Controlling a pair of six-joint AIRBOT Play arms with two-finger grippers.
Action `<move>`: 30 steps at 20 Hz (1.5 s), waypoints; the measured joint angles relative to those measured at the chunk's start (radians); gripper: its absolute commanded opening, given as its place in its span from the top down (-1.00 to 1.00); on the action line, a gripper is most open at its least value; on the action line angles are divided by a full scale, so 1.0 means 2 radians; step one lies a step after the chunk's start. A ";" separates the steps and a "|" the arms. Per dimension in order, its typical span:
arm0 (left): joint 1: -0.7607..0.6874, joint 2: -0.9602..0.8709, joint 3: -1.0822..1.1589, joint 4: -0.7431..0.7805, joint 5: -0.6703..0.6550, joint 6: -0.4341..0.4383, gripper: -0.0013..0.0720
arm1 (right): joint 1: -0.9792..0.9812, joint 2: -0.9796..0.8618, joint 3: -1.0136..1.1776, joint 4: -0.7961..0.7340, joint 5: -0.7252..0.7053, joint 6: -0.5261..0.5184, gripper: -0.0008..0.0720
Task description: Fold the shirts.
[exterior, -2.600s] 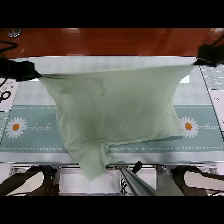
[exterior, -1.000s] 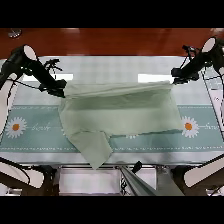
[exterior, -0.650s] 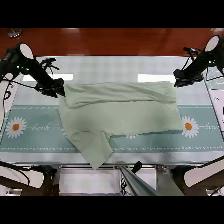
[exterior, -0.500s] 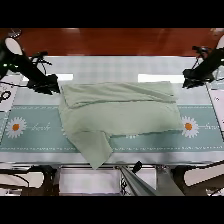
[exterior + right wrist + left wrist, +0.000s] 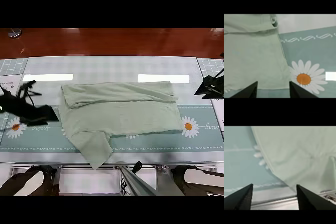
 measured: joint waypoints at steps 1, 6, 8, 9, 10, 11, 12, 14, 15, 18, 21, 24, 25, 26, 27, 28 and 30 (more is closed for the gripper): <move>0.001 0.023 -0.039 -0.016 0.007 0.001 -0.64 | -0.003 0.004 -0.013 0.007 -0.008 -0.002 -0.36; 0.005 0.076 -0.170 -0.058 0.041 -0.003 -0.64 | -0.008 0.013 -0.040 0.026 -0.046 -0.010 -0.34; 0.005 0.082 -0.203 -0.078 0.061 -0.004 -0.64 | -0.009 0.014 -0.043 0.026 -0.058 -0.012 -0.34; 0.005 0.083 -0.216 -0.090 0.074 -0.005 -0.64 | -0.009 0.014 -0.044 0.027 -0.063 -0.013 -0.34; 0.005 0.083 -0.229 -0.103 0.086 -0.006 -0.64 | -0.009 0.014 -0.045 0.028 -0.067 -0.013 -0.34; 0.005 0.082 -0.239 -0.115 0.098 -0.006 -0.64 | -0.009 0.015 -0.045 0.028 -0.070 -0.013 -0.34; 0.005 0.081 -0.249 -0.127 0.112 -0.007 -0.64 | -0.009 0.015 -0.045 0.029 -0.073 -0.014 -0.34; 0.005 0.076 -0.267 -0.145 0.136 -0.007 -0.63 | -0.009 0.015 -0.046 0.028 -0.077 -0.014 -0.34; 0.005 0.073 -0.275 -0.154 0.148 -0.007 -0.61 | -0.009 0.015 -0.046 0.028 -0.077 -0.014 -0.34; 0.000 0.061 -0.290 -0.190 0.174 -0.001 -0.34 | -0.009 0.015 -0.046 0.027 -0.077 -0.015 -0.34; -0.019 0.047 -0.297 -0.223 0.225 0.006 0.55 | -0.009 0.015 -0.046 0.024 -0.077 -0.015 -0.34; -0.043 0.035 -0.299 -0.257 0.273 0.029 0.91 | -0.009 0.015 -0.046 0.014 -0.072 -0.015 -0.34; -0.046 0.032 -0.299 -0.266 0.278 0.035 0.91 | -0.009 0.015 -0.046 0.009 -0.070 -0.015 -0.34; -0.049 0.030 -0.300 -0.273 0.282 0.040 0.91 | -0.010 0.015 -0.046 0.001 -0.068 -0.016 -0.34; -0.051 0.029 -0.300 -0.279 0.284 0.046 0.91 | -0.010 0.015 -0.047 -0.007 -0.068 -0.016 -0.34; -0.052 0.028 -0.300 -0.283 0.287 0.050 0.91 | -0.011 0.015 -0.049 -0.014 -0.068 -0.016 -0.37; -0.054 0.026 -0.300 -0.287 0.285 0.058 0.91 | -0.015 0.015 -0.064 -0.026 -0.067 -0.016 -0.67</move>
